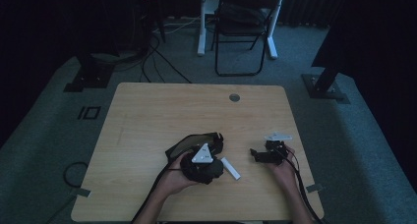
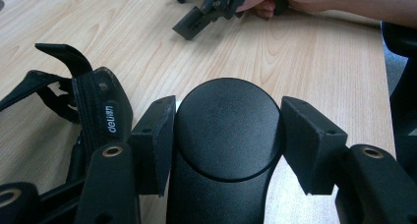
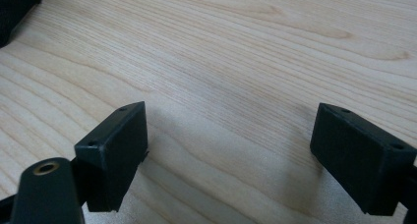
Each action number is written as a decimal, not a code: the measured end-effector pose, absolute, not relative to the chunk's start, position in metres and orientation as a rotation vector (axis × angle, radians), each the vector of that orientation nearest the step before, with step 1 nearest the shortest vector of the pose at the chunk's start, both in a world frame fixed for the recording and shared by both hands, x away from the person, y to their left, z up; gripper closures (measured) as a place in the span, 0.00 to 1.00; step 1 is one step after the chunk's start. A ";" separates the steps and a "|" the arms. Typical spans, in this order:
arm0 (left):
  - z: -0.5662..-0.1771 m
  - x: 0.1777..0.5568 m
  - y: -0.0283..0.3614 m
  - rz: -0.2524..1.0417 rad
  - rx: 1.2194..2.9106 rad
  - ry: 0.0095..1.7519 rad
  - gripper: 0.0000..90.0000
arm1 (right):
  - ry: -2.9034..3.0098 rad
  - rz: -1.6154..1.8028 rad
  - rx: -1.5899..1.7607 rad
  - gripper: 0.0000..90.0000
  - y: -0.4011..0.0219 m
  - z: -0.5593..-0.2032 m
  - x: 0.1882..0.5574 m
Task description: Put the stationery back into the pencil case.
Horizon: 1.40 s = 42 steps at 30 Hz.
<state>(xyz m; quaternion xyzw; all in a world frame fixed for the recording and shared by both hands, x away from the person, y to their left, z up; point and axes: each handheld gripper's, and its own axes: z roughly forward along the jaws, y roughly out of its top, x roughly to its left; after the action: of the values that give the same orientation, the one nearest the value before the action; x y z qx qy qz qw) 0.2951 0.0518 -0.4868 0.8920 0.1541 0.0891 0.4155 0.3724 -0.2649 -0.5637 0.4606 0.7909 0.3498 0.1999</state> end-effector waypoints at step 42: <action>-0.467 0.302 0.067 0.290 2.212 0.410 0.46 | 2.211 0.978 1.287 0.16 -0.265 -0.564 0.372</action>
<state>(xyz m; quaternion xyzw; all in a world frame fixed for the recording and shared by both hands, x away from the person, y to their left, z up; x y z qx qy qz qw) 0.3019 0.0668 -0.4665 0.8836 0.1639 0.1158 0.4230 0.3724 -0.2650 -0.5636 0.4603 0.7911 0.3498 0.2000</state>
